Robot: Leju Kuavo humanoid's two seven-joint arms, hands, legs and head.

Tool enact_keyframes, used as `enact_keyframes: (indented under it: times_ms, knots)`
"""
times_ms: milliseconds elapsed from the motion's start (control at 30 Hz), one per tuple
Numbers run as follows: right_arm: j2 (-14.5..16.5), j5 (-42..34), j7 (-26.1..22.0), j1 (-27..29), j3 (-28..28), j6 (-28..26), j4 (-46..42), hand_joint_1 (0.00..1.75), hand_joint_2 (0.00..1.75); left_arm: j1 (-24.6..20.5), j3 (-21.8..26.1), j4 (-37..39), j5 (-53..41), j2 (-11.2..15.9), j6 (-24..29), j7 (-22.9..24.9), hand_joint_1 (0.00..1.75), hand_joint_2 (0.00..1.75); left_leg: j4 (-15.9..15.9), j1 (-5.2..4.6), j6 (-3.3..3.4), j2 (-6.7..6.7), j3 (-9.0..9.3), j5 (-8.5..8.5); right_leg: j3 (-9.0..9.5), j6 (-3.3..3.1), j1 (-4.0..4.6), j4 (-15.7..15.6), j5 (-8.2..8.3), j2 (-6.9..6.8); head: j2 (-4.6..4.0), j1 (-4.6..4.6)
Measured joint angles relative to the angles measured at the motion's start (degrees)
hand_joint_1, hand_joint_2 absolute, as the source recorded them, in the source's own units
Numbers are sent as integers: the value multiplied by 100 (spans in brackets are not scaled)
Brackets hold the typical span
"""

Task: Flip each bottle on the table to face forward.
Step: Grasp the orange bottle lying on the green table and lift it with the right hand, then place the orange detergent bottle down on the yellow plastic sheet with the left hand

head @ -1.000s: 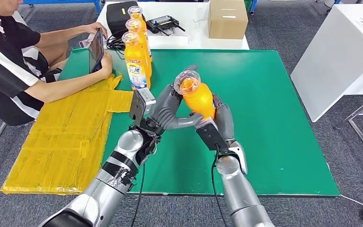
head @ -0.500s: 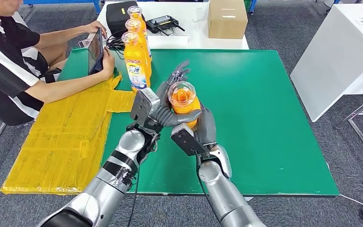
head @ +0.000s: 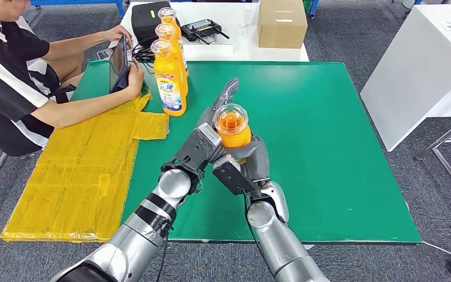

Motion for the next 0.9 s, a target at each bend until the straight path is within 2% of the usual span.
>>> enact_keyframes:
  times_ms: [167, 900]
  knots:
    - [0, 19, 7, 36, -2, 2, -28, 175, 175, 40, -41, 24, -186, -39, 230, -5, 0, 175, 0, 0, 0, 0, 0, 0, 0, 0, 0, 0, 0, 0, 0, 0]
    - [2, 50, -1, 113, -20, -28, -250, 175, 175, 13, 173, 569, -145, -78, 190, -101, 0, 175, 0, 0, 0, 0, -2, 0, 0, 0, 0, 0, 0, 0, 0, 1]
